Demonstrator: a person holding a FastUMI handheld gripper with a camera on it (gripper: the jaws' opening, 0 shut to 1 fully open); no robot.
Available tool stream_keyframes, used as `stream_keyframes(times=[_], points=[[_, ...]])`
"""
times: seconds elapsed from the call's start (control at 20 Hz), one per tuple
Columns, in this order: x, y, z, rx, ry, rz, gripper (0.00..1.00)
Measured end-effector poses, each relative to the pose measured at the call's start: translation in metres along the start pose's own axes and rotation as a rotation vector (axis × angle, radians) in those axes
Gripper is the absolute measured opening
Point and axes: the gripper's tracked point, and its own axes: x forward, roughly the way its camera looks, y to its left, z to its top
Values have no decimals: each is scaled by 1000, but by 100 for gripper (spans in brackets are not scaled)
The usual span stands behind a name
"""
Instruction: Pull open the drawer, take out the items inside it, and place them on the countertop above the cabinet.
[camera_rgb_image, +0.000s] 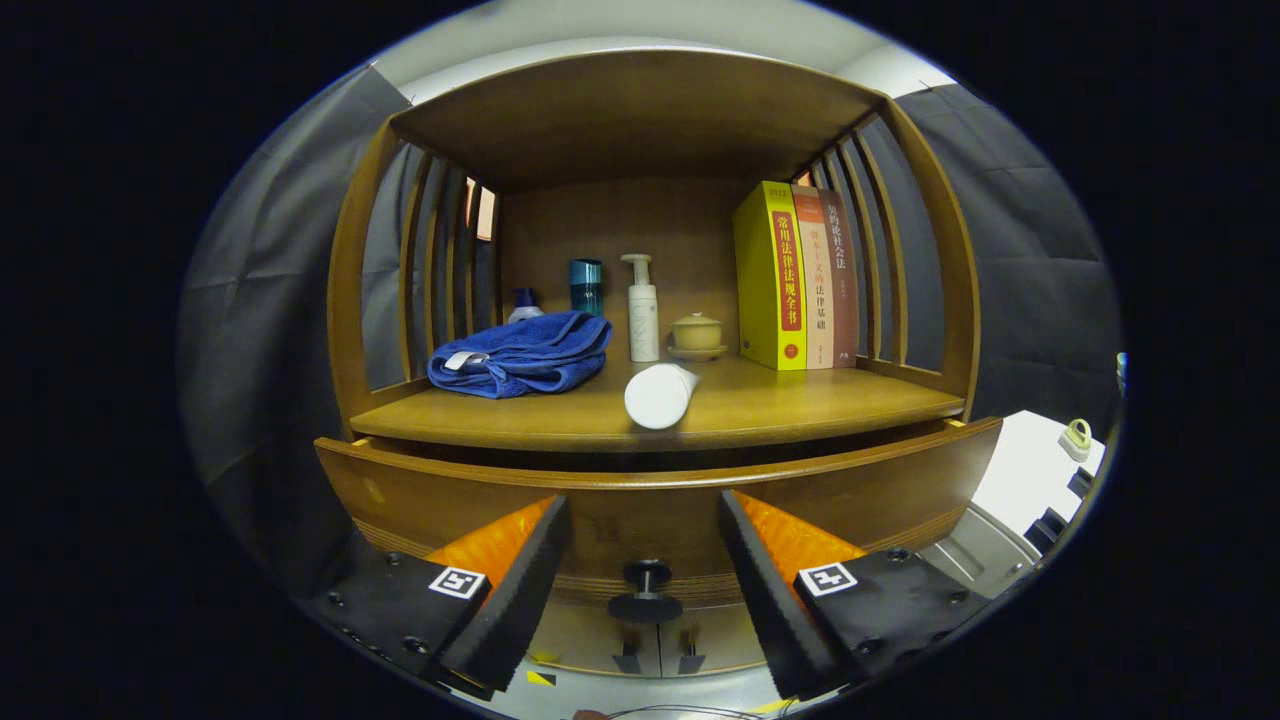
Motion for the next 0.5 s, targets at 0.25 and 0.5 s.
stream_keyframes(times=[0.25,0.5], points=[[23,-1,1,-14,14,-2,98],[26,1,0,19,18,0,96]])
